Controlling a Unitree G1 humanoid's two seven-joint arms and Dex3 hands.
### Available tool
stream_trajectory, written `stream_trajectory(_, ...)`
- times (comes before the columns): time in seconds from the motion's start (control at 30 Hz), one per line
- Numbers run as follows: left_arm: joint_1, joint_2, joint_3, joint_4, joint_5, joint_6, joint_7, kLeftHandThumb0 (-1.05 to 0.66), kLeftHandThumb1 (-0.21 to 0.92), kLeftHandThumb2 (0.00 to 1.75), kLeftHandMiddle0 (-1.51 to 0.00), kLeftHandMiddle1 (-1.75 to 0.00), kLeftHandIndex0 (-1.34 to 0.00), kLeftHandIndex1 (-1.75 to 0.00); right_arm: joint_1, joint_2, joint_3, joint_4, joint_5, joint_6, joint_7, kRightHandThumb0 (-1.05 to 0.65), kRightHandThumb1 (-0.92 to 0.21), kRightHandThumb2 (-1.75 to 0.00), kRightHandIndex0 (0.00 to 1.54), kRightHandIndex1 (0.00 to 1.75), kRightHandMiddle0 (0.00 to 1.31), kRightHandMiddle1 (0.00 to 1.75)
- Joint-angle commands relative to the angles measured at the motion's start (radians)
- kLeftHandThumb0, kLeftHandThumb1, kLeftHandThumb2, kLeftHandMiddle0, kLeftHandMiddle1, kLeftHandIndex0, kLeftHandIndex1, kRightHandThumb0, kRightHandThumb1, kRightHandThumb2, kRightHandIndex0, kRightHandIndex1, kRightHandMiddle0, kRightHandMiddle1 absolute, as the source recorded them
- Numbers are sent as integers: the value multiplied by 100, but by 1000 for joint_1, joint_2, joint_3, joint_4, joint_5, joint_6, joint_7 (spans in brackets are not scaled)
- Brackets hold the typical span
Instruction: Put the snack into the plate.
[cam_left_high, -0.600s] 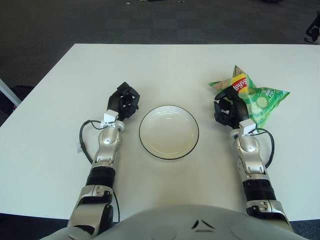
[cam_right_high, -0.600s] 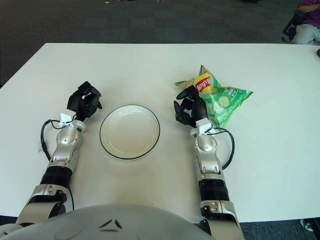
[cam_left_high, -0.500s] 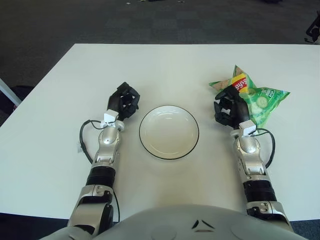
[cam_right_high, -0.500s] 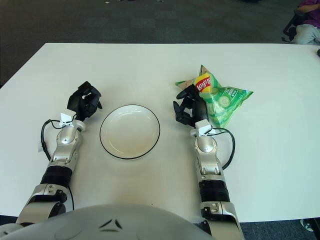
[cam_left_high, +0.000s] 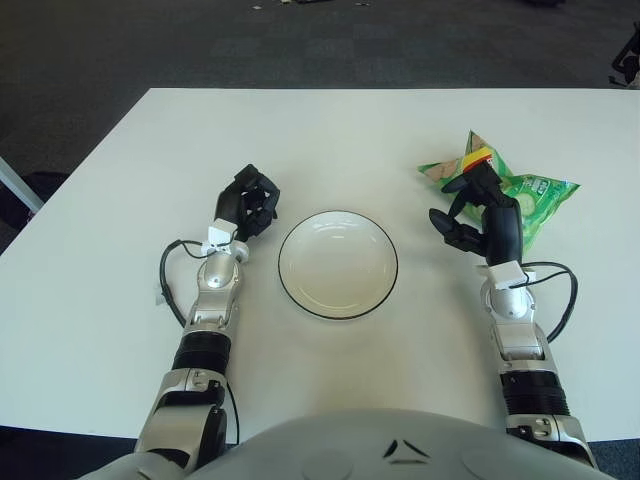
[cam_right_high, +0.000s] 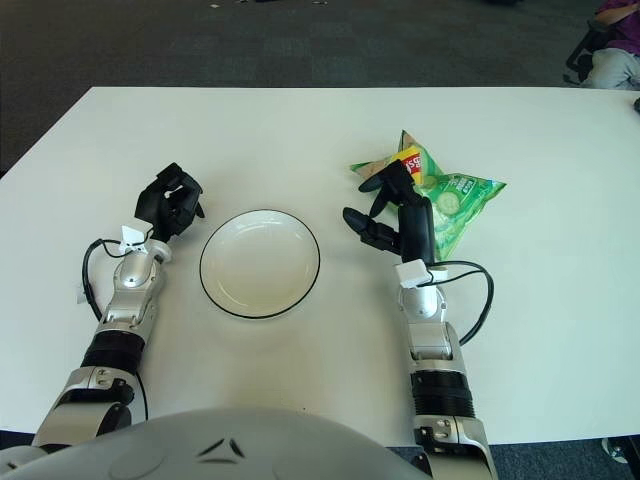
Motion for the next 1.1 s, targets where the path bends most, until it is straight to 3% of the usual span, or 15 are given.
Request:
stream_trajectory(0.0, 19, 1, 3, 31, 0, -12, 4, -25, 92, 31, -96, -175, -75, -175, -1, -17, -28, -13, -101, -41, -81, -36, -92, -27, 78, 167, 46, 147)
stream_trajectory(0.2, 20, 0, 3, 30, -1, -13, 2, -25, 92, 31, -96, -175, -75, -175, -3, -34, -72, -45, -298, -29, -261, -36, -92, -28, 74, 166, 46, 148)
stream_trajectory(0.4, 21, 1, 3, 29, -3, -13, 0, -25, 92, 31, -96, -175, -75, -175, -24, -67, -76, -30, -334, -50, -350, -36, -92, -29, 72, 167, 45, 149)
stream_trajectory(0.73, 21, 0, 1, 29, -1, -14, 1, -25, 92, 30, -95, -175, -75, -175, -80, -207, -87, 77, -483, -83, -562, -36, -92, -26, 65, 174, 48, 145)
stream_trajectory(0.87, 21, 1, 1, 29, -1, -14, 1, -25, 92, 30, -95, -175, -75, -175, -90, -228, -75, 101, -526, -47, -640, -36, -92, -24, 66, 175, 50, 143)
stream_trajectory(1.0, 20, 1, 1, 30, -2, -15, 0, -25, 92, 30, -95, -175, -74, -175, -92, -231, -70, 94, -621, 81, -736, -36, -92, -23, 67, 175, 51, 142)
stream_trajectory(1.07, 20, 1, 1, 30, -2, -15, -1, -25, 92, 30, -95, -175, -74, -175, -91, -232, -64, 88, -654, 139, -767, -15, -85, -34, 58, 163, 54, 124)
